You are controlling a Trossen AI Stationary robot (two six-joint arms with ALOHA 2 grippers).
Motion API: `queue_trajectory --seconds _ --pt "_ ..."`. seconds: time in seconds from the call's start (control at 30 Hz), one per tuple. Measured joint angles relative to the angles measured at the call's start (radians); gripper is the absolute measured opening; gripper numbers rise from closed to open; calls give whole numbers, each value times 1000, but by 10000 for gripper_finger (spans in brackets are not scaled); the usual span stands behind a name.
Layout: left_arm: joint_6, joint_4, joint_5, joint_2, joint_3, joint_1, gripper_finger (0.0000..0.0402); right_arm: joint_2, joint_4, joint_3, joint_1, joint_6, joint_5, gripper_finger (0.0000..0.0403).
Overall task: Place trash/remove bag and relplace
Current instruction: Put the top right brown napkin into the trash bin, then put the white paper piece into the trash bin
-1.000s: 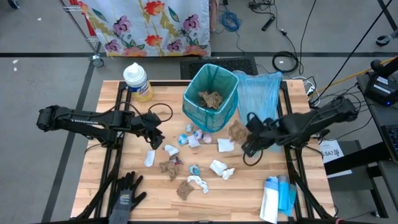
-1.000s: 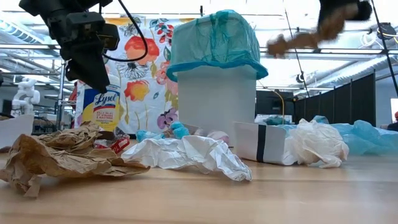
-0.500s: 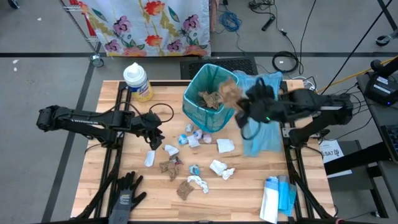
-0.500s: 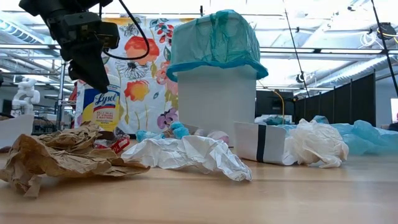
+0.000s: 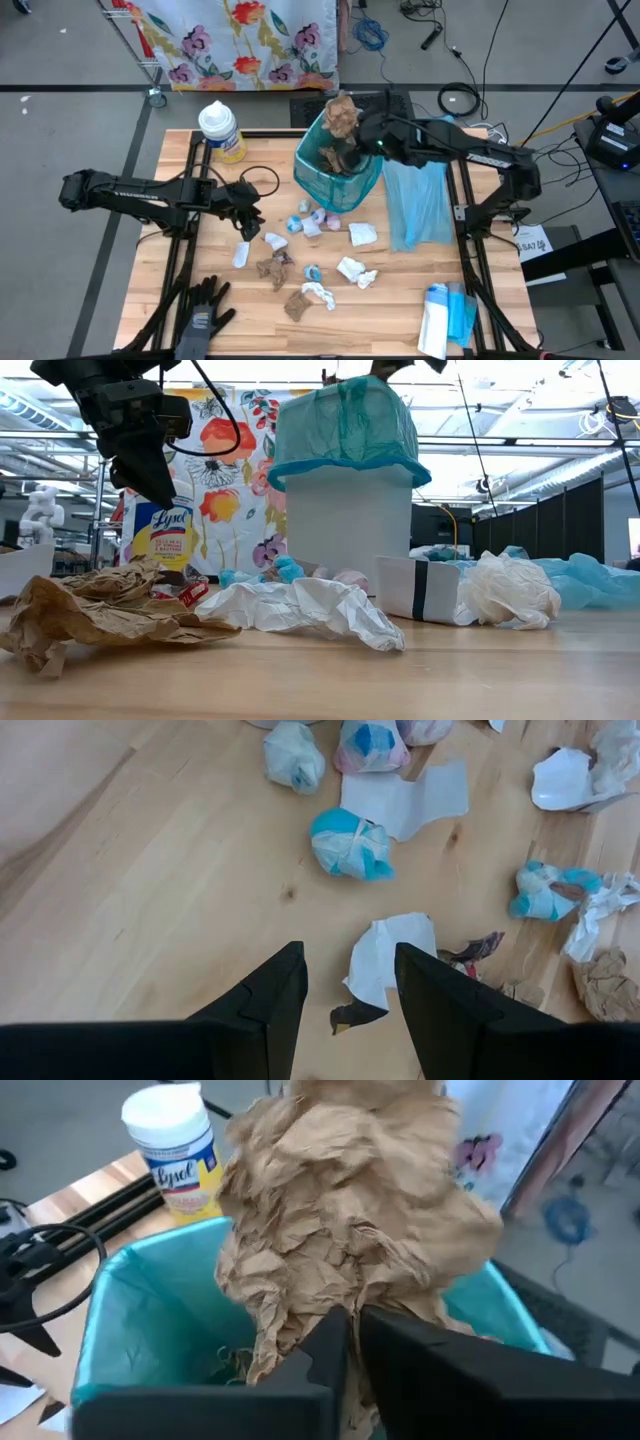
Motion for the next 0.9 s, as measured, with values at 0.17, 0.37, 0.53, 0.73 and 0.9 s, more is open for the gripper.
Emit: queue_trajectory --seconds 0.17,0.37,0.53,0.73,0.9 --pt "-1 0 0 0 0 0 157 18 -1 0 -46 20 -77 96" --pt "0 -1 -1 0 0 0 157 16 1 0 -55 -30 -78 158" --pt "0 -33 -1 0 1 0 157 -31 -48 0 -48 -31 -127 177" --pt "0 -37 -2 0 1 0 157 -113 -228 0 5 102 -209 169" --pt "1 -35 0 0 1 0 157 -132 -475 -1 141 282 -206 161"
